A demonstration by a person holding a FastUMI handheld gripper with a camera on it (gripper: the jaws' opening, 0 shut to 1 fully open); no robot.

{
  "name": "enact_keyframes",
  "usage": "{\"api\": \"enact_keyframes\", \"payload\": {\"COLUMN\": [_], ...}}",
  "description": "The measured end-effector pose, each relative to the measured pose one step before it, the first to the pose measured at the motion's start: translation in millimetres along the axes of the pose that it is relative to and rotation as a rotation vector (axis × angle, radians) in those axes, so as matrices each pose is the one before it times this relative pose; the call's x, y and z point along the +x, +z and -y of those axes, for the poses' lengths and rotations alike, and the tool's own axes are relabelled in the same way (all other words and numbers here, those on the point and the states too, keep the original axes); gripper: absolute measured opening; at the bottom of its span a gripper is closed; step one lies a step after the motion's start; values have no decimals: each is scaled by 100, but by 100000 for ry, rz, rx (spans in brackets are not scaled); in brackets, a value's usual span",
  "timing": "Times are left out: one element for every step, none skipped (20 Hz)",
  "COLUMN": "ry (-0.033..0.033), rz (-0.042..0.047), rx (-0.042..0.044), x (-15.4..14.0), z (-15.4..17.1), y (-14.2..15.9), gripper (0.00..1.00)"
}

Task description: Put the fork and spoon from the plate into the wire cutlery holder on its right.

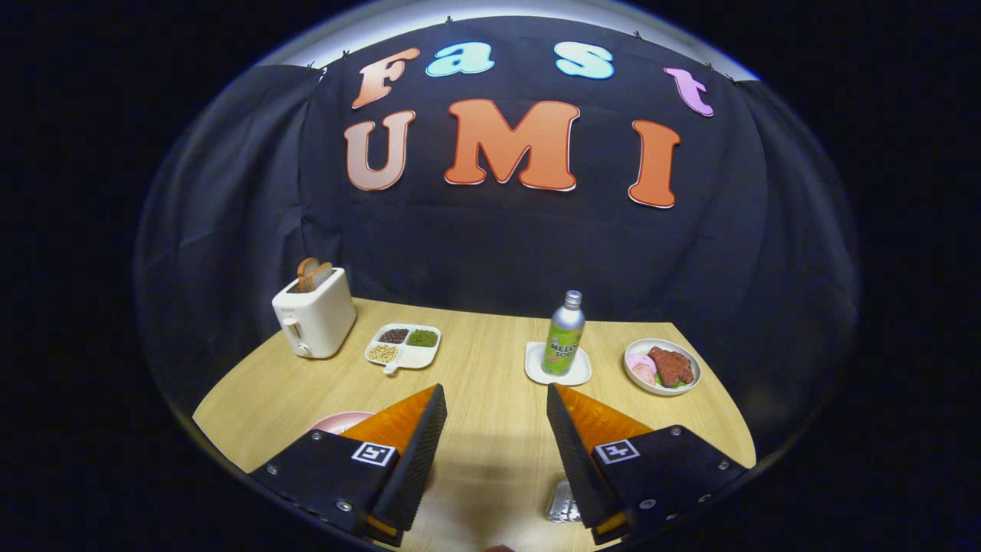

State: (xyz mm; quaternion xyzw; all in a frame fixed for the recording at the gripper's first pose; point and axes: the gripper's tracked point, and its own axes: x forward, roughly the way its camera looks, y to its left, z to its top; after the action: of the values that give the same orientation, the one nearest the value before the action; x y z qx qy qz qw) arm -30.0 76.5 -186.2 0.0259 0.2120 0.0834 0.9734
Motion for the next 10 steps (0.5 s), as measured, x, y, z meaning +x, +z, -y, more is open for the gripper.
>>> {"api": "enact_keyframes", "payload": {"ry": [1241,1416,1706,1706,2677,1621,1309,620,915,892], "rz": [-584,-616,-867,-1170,-2767,-1911,-1015,-1014,-1245,-1587], "rx": [-95,-133,-243,-142,210,165,-262,-498,-296,-142], "x": [-142,108,126,257,270,173,427,332,289,348], "z": [-696,-969,-1100,-1120,-1356,-1049,-936,-970,-924,-951], "y": [-410,-285,-351,-501,-998,-689,-479,-457,-589,-557], "gripper": [80,82,82,84,84,86,88,93,94,94]}}
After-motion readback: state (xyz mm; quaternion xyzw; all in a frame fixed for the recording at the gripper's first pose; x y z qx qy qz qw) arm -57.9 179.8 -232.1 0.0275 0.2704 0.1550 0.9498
